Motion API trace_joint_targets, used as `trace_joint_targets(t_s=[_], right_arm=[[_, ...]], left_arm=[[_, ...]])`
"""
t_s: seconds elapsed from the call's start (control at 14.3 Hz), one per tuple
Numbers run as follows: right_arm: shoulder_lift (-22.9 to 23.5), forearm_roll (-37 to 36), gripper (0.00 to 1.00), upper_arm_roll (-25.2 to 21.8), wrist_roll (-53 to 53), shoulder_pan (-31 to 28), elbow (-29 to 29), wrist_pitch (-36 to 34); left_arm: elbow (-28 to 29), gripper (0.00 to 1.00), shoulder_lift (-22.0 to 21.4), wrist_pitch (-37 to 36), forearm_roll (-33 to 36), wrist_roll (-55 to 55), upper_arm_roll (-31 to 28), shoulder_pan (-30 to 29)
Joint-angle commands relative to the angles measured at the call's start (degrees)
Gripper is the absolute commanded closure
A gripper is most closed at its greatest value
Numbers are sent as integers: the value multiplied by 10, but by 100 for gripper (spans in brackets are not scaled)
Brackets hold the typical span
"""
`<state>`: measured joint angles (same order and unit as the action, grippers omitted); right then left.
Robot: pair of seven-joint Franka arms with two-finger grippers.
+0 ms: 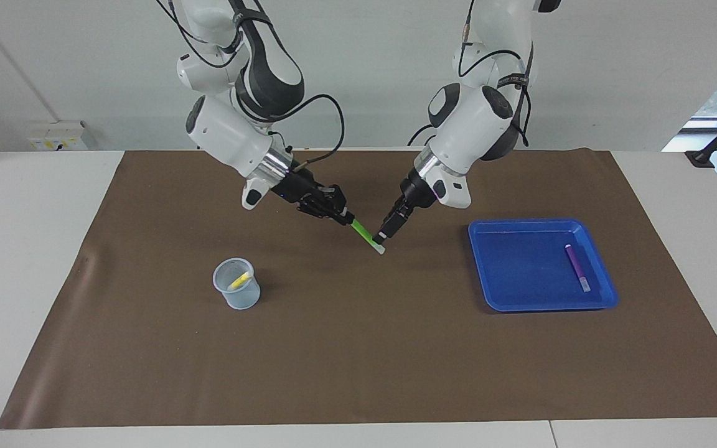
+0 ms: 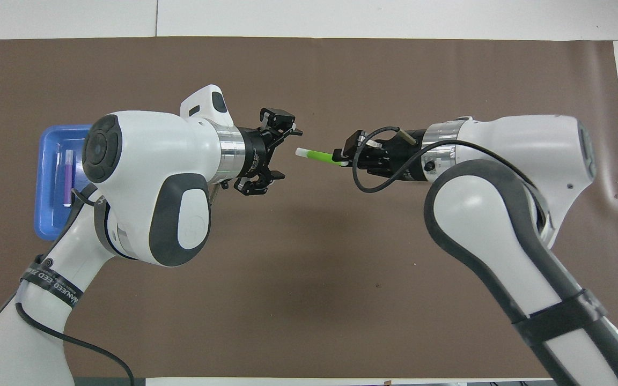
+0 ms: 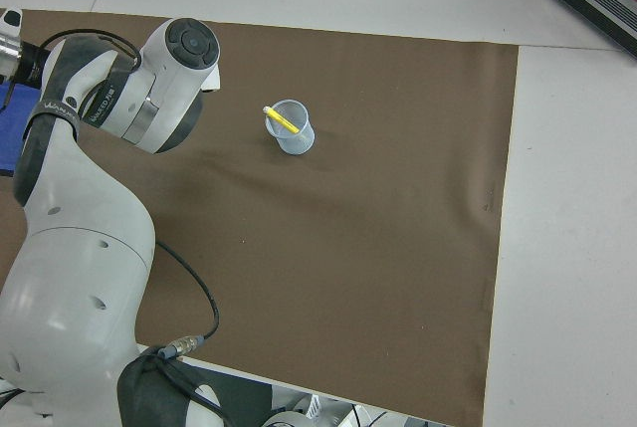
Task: Transfer and insert pens with both arms
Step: 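Insert the green pen into the white cup with the right gripper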
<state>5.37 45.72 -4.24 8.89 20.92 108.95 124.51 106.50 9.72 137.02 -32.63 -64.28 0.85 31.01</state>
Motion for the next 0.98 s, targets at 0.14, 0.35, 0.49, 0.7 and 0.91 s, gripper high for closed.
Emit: trace_joint_targets(t_s=[0.14,0.35,0.49,0.7,0.91], right_arm=[[67,-223,100,4,-50,-68,-194,-199],[69,-348,100,4,-180,-81,-201,-212],[70,-414,100,4,-242,-89,-196,-210],[64,-423,100,4,-255,-98,-167,-189],[44,-423,100,4,-255,-101,-104,-134]], left_arm=[[36,0,-10,-7,84,163,-5,-46],[57,0,-22,-40,120,280,-5,-102],[74,0,-29,-60,176,349,-5,-129],[102,0,-33,-60,235,481,-5,-186],[109,0,-33,-67,246,619,-5,-260]])
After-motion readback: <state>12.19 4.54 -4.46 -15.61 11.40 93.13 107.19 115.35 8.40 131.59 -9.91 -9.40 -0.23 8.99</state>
